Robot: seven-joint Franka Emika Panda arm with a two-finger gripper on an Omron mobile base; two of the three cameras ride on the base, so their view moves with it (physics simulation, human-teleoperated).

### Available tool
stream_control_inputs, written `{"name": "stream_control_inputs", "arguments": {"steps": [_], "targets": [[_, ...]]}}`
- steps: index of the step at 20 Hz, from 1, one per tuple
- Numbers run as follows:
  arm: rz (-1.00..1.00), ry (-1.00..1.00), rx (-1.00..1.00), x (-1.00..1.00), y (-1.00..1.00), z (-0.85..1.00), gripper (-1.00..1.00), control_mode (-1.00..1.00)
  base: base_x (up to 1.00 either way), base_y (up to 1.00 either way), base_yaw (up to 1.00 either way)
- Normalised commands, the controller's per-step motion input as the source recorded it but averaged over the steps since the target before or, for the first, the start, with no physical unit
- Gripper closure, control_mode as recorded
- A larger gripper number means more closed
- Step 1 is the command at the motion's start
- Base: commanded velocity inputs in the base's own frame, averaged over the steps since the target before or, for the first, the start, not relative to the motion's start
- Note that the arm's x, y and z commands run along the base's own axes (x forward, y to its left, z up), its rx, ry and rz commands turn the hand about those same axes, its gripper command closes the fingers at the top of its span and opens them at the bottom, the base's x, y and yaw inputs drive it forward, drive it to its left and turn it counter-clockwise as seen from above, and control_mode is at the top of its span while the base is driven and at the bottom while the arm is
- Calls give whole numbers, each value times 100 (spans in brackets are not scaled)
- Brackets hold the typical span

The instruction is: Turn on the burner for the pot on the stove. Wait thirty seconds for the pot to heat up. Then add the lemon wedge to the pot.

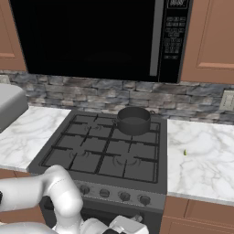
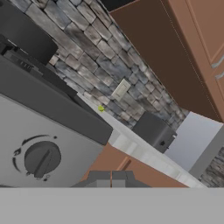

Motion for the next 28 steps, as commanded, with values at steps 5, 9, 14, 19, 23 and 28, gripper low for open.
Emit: {"name": "stream_control_inputs", "arguments": {"steps": [5, 9, 14, 19, 23, 28], "targets": [[0, 0, 0, 0, 0, 0, 100, -100, 0, 0, 0], [0, 0, 0, 0, 0, 0, 100, -100, 0, 0, 0], [0, 0, 0, 0, 0, 0, 100, -100, 0, 0, 0], [0, 0, 0, 0, 0, 0, 100, -100, 0, 0, 0], [0, 0, 0, 0, 0, 0, 100, -100, 0, 0, 0], [0, 0, 0, 0, 0, 0, 100, -100, 0, 0, 0]]}}
